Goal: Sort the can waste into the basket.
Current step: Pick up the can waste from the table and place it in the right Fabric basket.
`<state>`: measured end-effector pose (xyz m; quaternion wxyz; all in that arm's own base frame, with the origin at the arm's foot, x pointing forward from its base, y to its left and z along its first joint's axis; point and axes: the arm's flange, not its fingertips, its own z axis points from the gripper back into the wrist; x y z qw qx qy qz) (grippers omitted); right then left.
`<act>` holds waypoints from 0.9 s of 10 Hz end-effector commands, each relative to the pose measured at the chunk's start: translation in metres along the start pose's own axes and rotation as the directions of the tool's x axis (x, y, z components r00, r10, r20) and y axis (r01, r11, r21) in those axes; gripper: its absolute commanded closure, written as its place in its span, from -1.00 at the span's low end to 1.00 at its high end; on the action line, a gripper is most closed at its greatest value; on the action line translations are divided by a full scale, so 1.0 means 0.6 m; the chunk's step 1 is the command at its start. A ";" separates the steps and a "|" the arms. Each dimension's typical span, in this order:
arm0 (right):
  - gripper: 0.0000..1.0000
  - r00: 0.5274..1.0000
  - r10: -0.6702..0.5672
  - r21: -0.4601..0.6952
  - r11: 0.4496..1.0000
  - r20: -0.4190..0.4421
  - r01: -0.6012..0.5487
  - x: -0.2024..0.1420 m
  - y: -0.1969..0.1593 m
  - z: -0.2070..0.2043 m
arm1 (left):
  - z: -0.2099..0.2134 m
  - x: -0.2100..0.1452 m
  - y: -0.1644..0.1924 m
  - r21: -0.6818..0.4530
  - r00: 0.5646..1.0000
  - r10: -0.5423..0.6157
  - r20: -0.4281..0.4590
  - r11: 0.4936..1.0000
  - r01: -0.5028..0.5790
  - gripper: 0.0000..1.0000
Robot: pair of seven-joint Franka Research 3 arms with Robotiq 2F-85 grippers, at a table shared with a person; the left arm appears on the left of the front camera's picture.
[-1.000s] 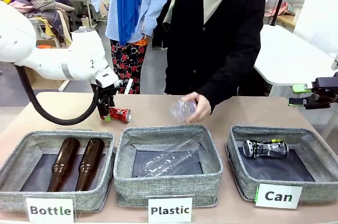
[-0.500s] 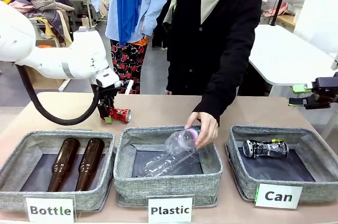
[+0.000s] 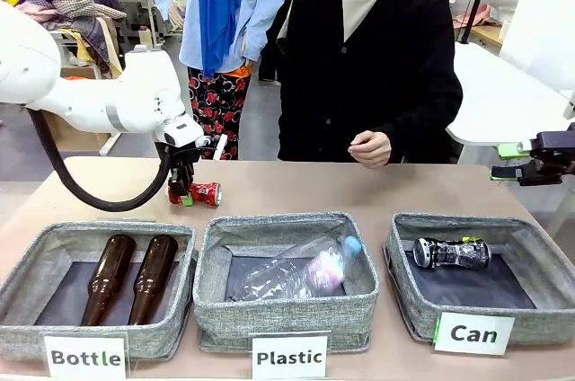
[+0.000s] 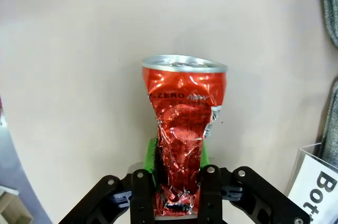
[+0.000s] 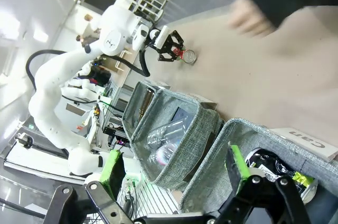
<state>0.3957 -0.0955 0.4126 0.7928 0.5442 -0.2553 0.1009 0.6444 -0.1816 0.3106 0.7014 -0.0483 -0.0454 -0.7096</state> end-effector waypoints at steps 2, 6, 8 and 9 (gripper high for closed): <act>-1.00 1.000 0.021 -0.014 1.000 0.001 -0.021 -0.005 0.002 0.000 | 0.099 -0.012 -0.057 0.073 0.998 0.048 0.038 0.996 -0.050 1.00; -1.00 1.000 0.021 -0.014 1.000 0.001 -0.021 -0.005 0.002 0.000 | 0.265 -0.059 -0.268 0.033 0.986 0.150 0.067 0.988 -0.153 1.00; -1.00 1.000 0.021 -0.014 1.000 0.001 -0.021 -0.005 0.002 0.000 | 0.291 -0.103 -0.355 -0.016 0.989 0.100 0.110 0.995 -0.099 1.00; -1.00 1.000 0.021 -0.014 1.000 0.001 -0.021 -0.005 0.002 0.000 | 0.287 -0.120 -0.395 0.007 0.986 0.099 0.133 0.995 -0.101 1.00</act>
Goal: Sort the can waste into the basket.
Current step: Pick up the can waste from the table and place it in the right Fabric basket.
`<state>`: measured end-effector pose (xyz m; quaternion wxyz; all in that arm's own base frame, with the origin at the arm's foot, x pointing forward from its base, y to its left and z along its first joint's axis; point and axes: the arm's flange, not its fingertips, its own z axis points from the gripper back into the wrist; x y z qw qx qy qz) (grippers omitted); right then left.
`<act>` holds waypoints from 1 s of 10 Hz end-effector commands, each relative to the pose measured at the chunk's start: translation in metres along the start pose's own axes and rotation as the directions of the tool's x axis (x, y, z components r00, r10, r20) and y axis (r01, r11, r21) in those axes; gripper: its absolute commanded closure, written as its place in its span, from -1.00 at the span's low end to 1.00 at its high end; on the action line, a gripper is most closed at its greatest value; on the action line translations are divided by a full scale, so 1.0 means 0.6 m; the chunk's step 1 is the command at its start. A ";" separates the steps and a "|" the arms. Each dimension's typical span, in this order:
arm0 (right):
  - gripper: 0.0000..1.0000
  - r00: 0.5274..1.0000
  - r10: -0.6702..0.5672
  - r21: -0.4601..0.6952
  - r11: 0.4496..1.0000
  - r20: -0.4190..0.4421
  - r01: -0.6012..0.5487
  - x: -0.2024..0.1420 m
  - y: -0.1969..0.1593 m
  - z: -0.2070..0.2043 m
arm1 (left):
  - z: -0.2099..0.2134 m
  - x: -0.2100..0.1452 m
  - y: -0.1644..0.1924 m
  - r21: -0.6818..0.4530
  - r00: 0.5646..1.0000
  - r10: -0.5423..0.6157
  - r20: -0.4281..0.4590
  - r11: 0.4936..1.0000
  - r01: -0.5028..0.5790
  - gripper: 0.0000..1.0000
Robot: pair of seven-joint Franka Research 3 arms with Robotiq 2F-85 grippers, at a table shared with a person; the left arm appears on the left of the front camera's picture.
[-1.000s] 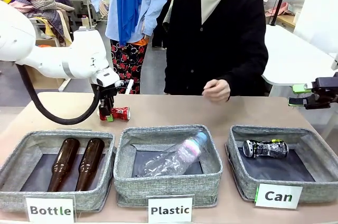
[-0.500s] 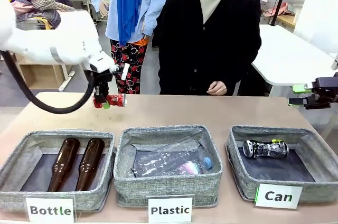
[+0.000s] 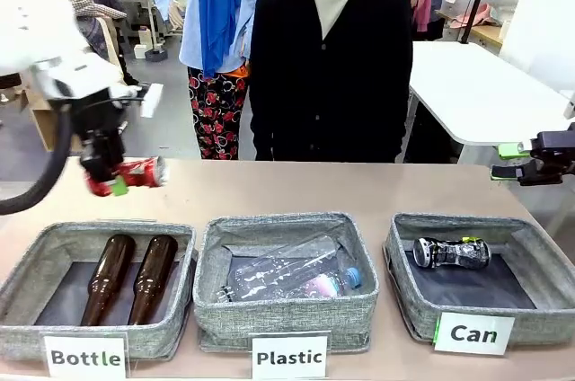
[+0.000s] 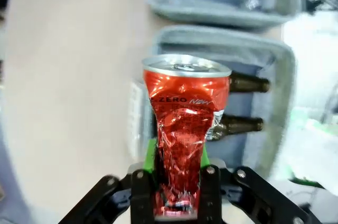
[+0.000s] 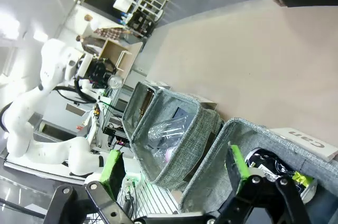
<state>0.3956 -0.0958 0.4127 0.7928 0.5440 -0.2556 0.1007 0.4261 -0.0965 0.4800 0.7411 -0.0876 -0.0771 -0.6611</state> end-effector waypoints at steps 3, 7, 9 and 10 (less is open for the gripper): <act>-1.00 1.000 0.021 -0.013 1.000 0.001 -0.021 -0.005 0.002 -0.001 | -0.002 -0.026 -0.032 0.000 1.000 -0.002 0.015 1.000 0.002 1.00; -1.00 1.000 0.000 0.000 1.000 0.000 0.000 0.000 0.000 0.000 | -0.025 -0.004 -0.041 -0.069 0.992 -0.079 0.100 0.994 0.086 0.36; -1.00 0.999 -0.016 -0.108 0.994 -0.046 0.011 -0.014 0.028 0.033 | -0.071 0.144 -0.081 -0.139 0.979 -0.060 0.197 0.986 0.089 0.36; -1.00 0.995 -0.047 -0.163 0.986 -0.087 0.032 -0.024 0.035 0.067 | -0.089 0.223 -0.105 -0.175 0.981 -0.081 0.177 0.978 0.113 0.36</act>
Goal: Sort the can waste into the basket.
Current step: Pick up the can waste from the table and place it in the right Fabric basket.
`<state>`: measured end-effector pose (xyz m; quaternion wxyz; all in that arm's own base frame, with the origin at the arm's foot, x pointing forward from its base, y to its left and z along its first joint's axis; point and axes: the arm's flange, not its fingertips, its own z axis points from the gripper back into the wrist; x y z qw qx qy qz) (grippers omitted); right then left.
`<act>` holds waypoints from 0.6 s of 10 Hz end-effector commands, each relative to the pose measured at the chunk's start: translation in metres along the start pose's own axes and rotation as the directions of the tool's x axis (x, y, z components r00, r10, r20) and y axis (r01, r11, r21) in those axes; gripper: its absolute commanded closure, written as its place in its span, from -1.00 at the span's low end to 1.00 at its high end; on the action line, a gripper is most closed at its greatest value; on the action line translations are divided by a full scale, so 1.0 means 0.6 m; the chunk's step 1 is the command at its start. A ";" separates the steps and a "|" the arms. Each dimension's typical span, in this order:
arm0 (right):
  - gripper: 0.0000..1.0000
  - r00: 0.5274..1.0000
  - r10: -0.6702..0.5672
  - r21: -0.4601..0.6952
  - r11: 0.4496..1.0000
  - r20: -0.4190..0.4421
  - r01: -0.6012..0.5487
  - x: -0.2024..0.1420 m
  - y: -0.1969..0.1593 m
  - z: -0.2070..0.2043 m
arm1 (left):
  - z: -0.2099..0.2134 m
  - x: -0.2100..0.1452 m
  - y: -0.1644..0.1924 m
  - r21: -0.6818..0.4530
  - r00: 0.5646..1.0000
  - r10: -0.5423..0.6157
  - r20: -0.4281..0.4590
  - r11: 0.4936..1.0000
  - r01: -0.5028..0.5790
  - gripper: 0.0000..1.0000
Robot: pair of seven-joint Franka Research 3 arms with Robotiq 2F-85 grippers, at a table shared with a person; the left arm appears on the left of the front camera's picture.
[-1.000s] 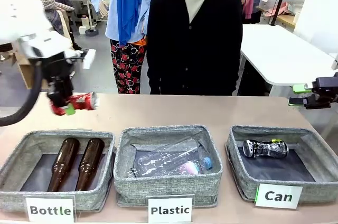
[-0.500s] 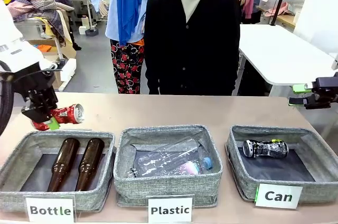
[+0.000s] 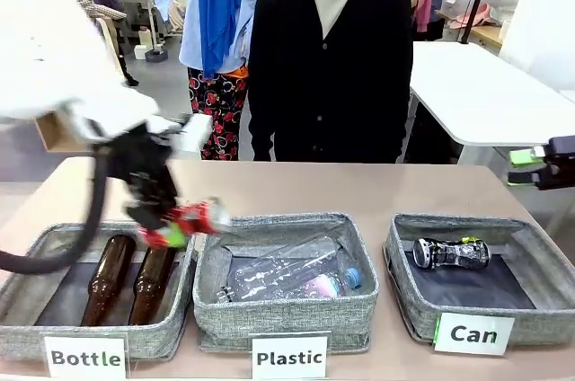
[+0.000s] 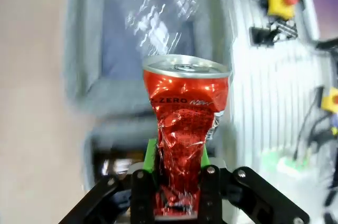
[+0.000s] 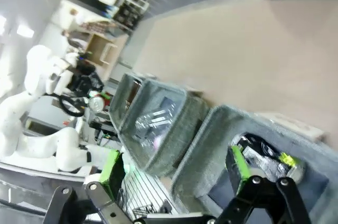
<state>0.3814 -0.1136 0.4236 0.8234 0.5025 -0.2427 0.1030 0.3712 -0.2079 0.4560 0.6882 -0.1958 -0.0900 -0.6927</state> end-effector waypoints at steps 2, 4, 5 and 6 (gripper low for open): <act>-1.00 0.999 -0.034 -0.149 0.988 -0.034 0.028 -0.056 0.023 0.114 | -0.093 0.227 -0.004 -0.050 0.998 -0.016 0.058 0.999 0.019 0.36; -1.00 0.999 -0.033 -0.238 0.971 -0.042 0.022 -0.102 0.004 0.181 | -0.157 0.391 -0.031 -0.043 0.987 0.003 0.163 0.999 0.004 0.36; -1.00 0.998 -0.031 -0.296 0.955 -0.056 0.013 -0.126 -0.012 0.209 | -0.193 0.479 -0.045 -0.044 0.989 -0.060 0.134 0.997 0.066 0.36; -1.00 0.995 -0.057 -0.317 0.948 -0.081 0.028 -0.155 -0.029 0.235 | -0.235 0.557 -0.051 0.009 0.985 -0.125 0.116 0.992 0.125 0.36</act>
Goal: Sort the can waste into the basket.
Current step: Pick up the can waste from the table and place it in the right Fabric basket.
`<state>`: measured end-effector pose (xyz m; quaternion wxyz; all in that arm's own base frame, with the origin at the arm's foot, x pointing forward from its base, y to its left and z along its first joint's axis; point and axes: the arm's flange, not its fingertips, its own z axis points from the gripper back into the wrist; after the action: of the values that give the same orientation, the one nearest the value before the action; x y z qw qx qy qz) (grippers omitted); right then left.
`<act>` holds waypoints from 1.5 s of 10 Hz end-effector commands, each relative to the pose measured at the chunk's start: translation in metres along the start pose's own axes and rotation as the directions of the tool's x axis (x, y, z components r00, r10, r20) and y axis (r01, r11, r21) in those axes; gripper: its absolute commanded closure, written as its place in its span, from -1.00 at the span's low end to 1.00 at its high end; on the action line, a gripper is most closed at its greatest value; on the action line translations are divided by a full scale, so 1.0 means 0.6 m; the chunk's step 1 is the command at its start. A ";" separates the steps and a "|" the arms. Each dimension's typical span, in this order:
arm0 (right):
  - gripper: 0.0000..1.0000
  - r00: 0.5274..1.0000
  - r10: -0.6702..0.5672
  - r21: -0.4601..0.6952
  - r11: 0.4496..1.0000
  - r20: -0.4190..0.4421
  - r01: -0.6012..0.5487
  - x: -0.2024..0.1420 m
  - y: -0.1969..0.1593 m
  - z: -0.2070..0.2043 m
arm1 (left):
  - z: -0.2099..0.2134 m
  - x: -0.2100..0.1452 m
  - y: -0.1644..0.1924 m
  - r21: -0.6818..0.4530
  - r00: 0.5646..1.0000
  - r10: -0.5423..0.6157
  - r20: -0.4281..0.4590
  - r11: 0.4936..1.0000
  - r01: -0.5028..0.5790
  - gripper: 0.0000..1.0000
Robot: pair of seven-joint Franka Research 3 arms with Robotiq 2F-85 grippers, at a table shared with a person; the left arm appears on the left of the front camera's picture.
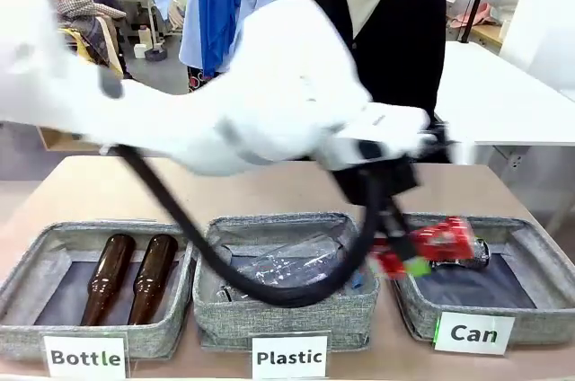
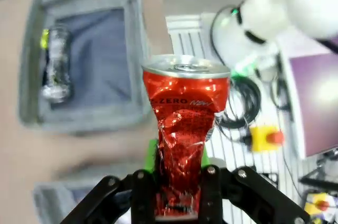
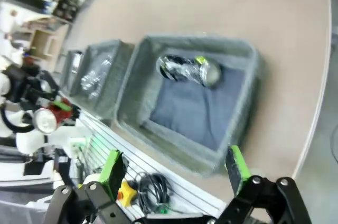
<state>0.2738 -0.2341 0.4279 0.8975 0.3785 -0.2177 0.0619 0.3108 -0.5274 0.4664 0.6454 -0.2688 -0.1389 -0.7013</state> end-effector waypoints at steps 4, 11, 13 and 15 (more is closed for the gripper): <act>-1.00 0.999 -0.029 0.087 0.996 0.044 0.025 -0.115 -0.077 0.058 | -0.175 0.193 0.113 0.187 0.976 -0.206 -0.067 0.959 0.215 0.36; -1.00 0.999 -0.038 0.026 0.999 0.002 0.038 -0.091 -0.051 0.044 | -0.188 0.147 0.114 0.184 0.969 -0.232 -0.081 0.952 0.243 -0.14; -1.00 0.999 -0.038 0.026 0.999 0.002 0.038 -0.091 -0.051 0.044 | -0.186 0.145 0.111 0.183 0.965 -0.245 -0.090 0.949 0.258 -0.79; -1.00 0.999 -0.038 0.026 0.999 0.002 0.038 -0.091 -0.051 0.044 | -0.182 0.140 0.106 0.191 0.965 -0.245 -0.090 0.947 0.258 -1.00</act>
<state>0.2243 -0.2725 0.3972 0.8906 0.3987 -0.2108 0.0578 0.3559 -0.6722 0.4119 0.5834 -0.1662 -0.2152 -0.7653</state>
